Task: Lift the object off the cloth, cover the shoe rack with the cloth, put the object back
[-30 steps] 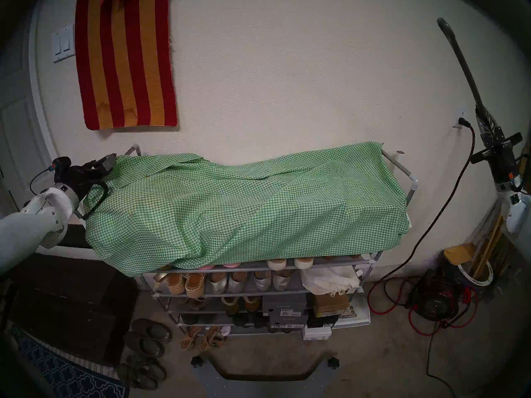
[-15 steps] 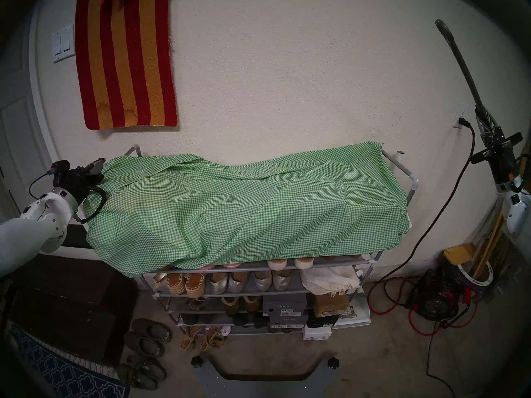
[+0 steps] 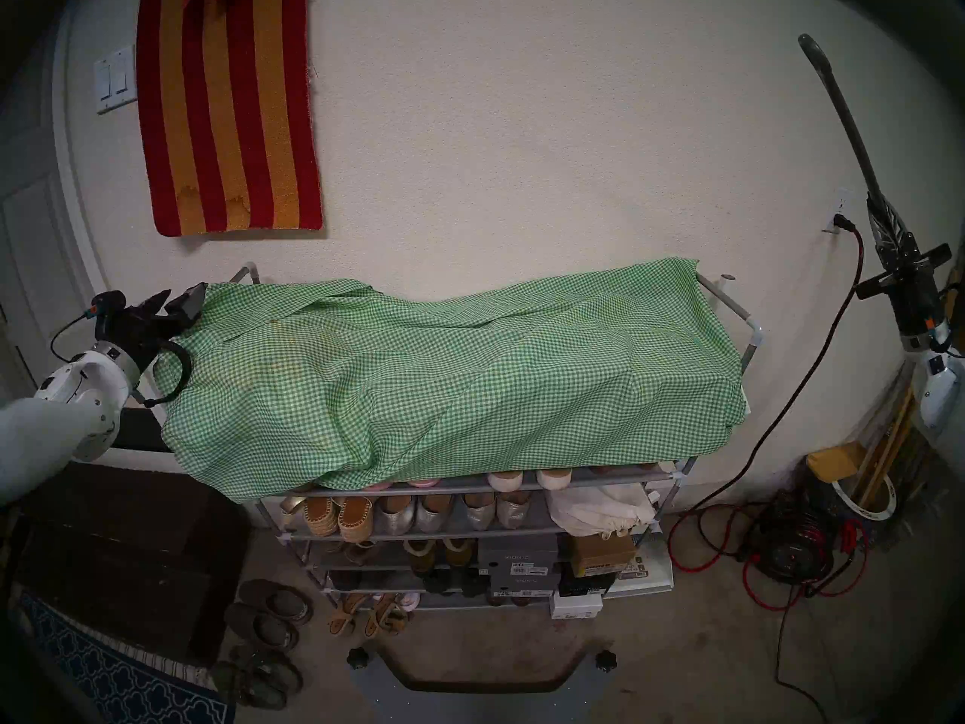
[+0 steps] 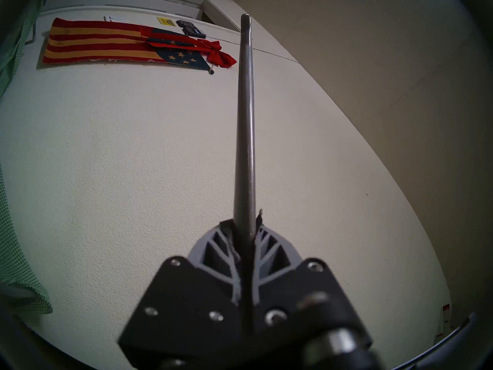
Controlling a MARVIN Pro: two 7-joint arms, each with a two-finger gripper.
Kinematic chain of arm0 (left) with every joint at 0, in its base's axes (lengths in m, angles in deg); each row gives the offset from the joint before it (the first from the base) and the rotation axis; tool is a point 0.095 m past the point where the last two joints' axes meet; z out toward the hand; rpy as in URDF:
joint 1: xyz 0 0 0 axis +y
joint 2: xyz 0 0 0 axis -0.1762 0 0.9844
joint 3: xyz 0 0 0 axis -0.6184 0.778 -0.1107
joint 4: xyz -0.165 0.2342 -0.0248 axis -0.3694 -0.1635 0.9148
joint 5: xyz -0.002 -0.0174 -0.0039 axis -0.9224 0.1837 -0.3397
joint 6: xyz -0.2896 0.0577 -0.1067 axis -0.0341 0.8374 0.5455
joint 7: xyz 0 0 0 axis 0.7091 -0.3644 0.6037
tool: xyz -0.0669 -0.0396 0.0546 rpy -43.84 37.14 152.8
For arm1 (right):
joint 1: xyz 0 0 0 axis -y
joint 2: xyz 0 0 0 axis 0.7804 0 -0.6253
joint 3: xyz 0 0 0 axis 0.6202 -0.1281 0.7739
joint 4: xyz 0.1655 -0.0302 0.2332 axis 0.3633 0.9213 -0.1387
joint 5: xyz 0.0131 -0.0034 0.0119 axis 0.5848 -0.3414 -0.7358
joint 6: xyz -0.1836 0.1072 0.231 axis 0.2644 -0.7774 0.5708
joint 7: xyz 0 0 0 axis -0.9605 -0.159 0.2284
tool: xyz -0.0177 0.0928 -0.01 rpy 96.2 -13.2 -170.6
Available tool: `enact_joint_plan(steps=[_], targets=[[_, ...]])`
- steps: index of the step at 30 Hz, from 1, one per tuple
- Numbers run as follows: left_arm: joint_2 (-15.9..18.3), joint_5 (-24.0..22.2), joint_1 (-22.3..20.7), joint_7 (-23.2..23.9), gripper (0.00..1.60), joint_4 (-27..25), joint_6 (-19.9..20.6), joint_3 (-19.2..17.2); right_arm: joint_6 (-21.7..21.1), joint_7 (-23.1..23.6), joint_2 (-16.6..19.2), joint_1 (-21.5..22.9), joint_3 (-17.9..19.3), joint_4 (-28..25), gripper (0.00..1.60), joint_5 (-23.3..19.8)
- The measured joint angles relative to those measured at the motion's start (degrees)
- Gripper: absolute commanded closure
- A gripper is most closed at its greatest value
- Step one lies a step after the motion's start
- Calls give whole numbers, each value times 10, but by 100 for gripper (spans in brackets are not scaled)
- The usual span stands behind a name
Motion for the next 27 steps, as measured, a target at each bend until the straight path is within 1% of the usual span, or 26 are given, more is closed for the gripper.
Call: enact_joint_plan(steps=[16, 27], targets=[[-1, 38, 15, 33, 0, -11, -40, -15, 0, 1, -18, -16, 31, -4, 160, 5], [4, 55, 26, 34, 0, -7, -44, -16, 0, 1, -29, -28, 54, -7, 160, 9]])
